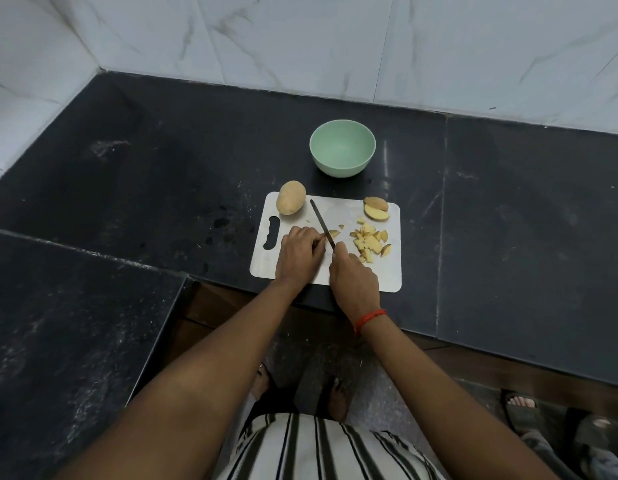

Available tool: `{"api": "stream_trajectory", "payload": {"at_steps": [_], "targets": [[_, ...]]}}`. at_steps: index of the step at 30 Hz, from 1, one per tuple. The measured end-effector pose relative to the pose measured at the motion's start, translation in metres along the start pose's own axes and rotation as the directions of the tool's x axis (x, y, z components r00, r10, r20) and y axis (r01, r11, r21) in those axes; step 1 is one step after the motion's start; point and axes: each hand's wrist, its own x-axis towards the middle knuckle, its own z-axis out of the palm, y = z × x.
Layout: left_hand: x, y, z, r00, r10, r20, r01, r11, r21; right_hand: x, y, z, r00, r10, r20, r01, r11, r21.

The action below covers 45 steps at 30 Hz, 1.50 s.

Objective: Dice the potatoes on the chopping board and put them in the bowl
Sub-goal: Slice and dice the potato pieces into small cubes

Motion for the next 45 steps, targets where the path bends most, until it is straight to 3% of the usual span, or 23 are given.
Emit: {"api": "stream_trajectory", "payload": {"at_steps": [11,13,17,25,39,45], "targets": [[0.000,0.006,0.000,1.000,-0.014,-0.006,0.014,0.999,0.037,-0.038,0.014,-0.006,0.998,-0.045,0.042,0.053,0.975,-0.218],[0.000,0.003,-0.001,1.000,-0.021,0.001,0.021,1.000,-0.018,-0.055,0.023,-0.004,0.997,-0.025,0.077,0.038,0.983,-0.177],[-0.002,0.001,-0.003,0.997,-0.070,0.006,0.071,0.989,-0.126,-0.067,0.031,-0.005,1.000,0.008,0.010,-0.007,0.998,-0.067],[-0.005,-0.001,-0.003,0.997,-0.081,0.020,0.083,0.990,-0.118,-0.050,0.019,-0.011,0.984,-0.023,-0.177,0.031,0.999,0.041],[-0.006,-0.004,-0.006,0.999,-0.012,0.052,0.019,0.991,-0.133,-0.021,0.001,0.008,0.999,-0.007,-0.039,0.008,0.999,0.035],[-0.006,-0.005,-0.005,0.999,-0.003,0.036,0.007,0.994,-0.113,-0.012,-0.008,0.005,1.000,-0.016,-0.003,0.016,0.997,-0.072]]}}
